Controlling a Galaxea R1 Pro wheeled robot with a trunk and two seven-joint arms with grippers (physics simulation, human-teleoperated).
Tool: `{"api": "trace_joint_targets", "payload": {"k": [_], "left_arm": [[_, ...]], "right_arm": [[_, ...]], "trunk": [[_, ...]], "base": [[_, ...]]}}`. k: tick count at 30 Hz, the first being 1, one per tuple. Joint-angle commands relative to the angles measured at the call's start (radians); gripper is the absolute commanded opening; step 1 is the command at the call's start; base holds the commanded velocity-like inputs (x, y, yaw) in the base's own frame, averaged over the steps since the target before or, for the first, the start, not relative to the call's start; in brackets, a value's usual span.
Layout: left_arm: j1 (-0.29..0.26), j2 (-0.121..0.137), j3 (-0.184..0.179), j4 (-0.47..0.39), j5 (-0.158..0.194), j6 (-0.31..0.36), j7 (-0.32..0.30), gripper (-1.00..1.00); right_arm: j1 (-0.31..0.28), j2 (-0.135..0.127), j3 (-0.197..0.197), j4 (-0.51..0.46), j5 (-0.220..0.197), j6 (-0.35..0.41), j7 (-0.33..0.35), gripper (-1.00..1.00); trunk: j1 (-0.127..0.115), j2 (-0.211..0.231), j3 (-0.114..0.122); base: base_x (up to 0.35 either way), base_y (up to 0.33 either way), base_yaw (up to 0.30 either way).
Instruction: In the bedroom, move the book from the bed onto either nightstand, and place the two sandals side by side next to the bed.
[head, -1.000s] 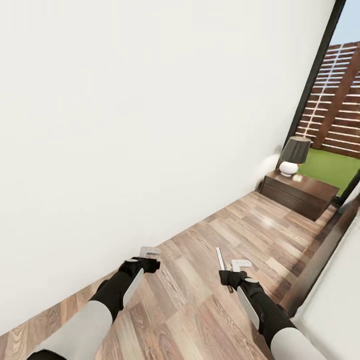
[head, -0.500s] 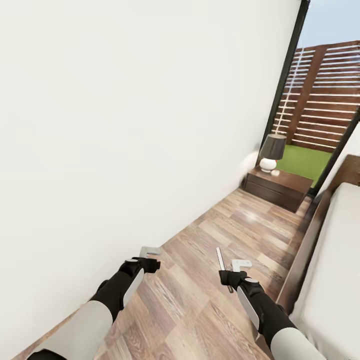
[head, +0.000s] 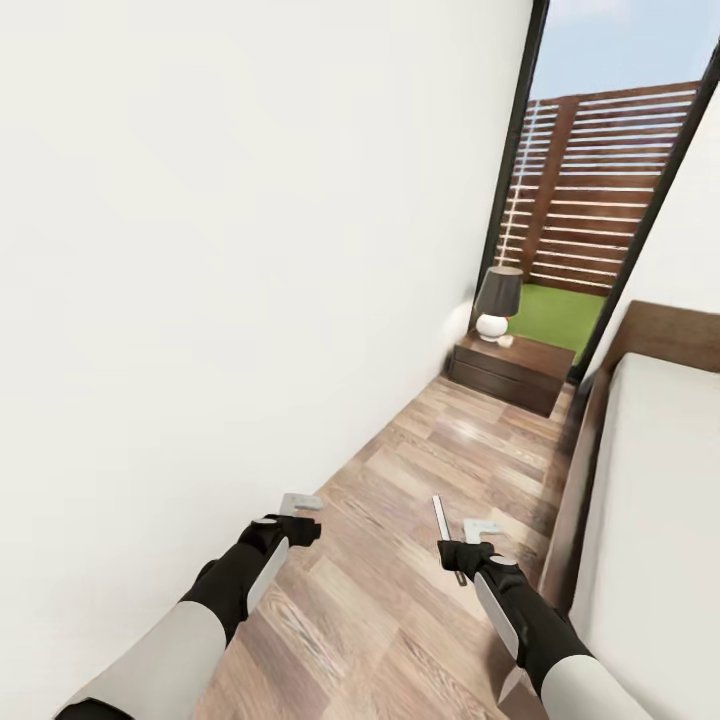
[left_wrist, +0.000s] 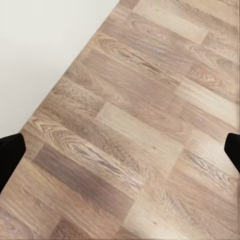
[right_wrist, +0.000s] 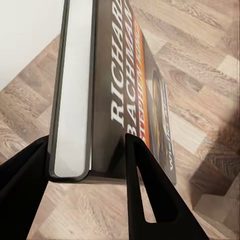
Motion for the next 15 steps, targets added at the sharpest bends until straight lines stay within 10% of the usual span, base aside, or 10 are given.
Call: {"api": "trace_joint_targets", "payload": {"k": [1,15], "left_arm": [[0.0,0.001,-0.005,-0.002,0.01,0.005,0.009,1.0],[0.0,0.001,-0.005,-0.002,0.011,0.005,0.009,1.0]], "right_arm": [[-0.001,0.0,0.003,-0.001,-0.01,0.004,-0.006,-1.0],[-0.001,0.0,0.003,-0.001,-0.01,0.004,-0.006,-1.0]], "trunk": [[0.001,-0.001,-0.001],[0.001,-0.001,-0.001]], "base": [[0.337,0.001,-0.283],[0.326,0.082,-0.283]]}}
